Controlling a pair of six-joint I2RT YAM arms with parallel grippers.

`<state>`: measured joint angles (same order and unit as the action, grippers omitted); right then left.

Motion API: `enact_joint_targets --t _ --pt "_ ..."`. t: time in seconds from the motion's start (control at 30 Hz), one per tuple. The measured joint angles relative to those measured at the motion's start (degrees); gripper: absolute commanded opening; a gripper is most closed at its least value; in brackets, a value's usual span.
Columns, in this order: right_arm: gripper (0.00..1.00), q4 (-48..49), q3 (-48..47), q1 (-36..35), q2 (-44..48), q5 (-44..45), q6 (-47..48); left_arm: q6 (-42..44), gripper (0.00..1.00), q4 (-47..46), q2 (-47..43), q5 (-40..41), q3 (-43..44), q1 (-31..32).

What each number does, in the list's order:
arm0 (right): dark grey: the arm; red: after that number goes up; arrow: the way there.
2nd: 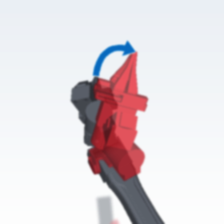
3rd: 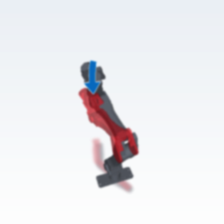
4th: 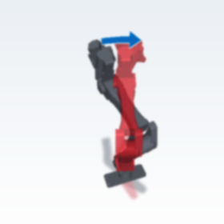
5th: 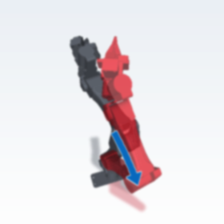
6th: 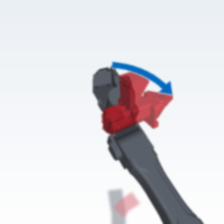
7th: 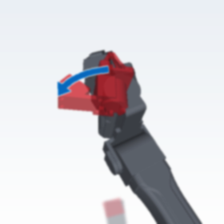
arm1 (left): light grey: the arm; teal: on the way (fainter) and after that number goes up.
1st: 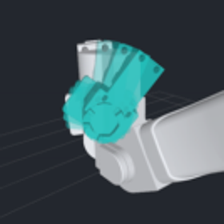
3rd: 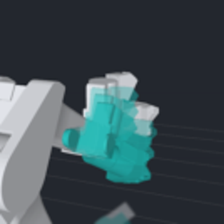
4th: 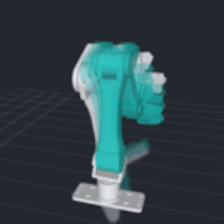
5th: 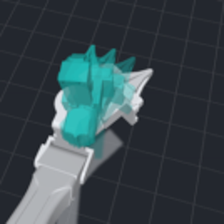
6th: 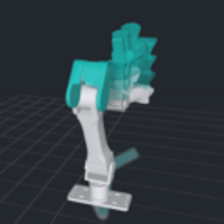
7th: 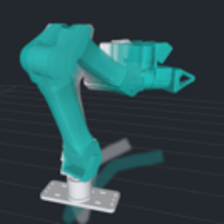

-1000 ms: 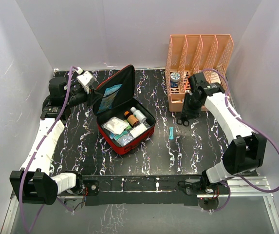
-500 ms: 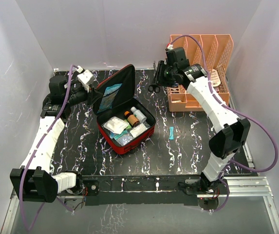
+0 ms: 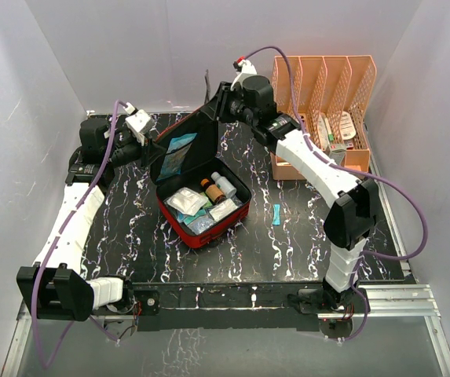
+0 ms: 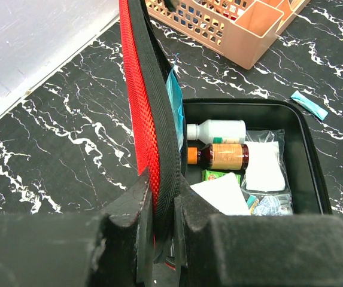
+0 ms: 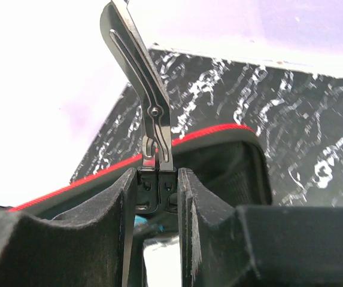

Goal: Organize the medicine kit
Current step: Place the scissors in the medicine pouch.

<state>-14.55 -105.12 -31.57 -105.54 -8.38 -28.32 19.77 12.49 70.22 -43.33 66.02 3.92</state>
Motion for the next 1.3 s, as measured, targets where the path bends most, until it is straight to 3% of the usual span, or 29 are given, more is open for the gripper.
enact_joint_targets --t 0.37,1.3 --pt "0.0 15.08 3.56 -1.05 -2.01 -3.45 -0.55 0.74 0.0 0.94 0.76 -0.09 0.96 0.0" --pt "0.0 35.47 17.59 -1.07 -2.47 -10.27 -4.15 1.27 0.0 1.68 0.81 -0.02 0.98 -0.04"
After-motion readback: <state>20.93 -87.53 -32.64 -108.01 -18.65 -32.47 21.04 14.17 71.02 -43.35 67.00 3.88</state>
